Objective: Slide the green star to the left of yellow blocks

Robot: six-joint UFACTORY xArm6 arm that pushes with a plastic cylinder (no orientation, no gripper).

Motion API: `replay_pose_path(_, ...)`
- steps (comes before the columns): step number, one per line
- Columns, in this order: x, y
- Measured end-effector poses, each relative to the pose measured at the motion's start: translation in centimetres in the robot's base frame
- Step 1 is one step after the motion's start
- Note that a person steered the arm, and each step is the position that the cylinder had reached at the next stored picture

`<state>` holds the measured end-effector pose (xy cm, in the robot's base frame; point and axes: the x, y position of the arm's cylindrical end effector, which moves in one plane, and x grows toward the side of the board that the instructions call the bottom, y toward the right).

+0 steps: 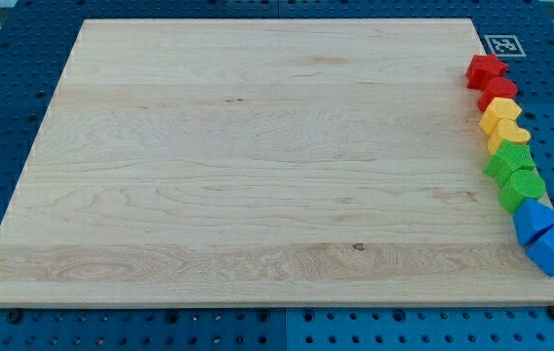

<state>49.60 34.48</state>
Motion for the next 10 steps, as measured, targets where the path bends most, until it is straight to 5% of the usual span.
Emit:
replay_pose_path(6, -0.9, -13.8)
replay_pose_path(8, -0.9, -10.9)
replay_pose_path(9, -4.4, -14.0)
replay_pose_path(10, -3.4, -15.6)
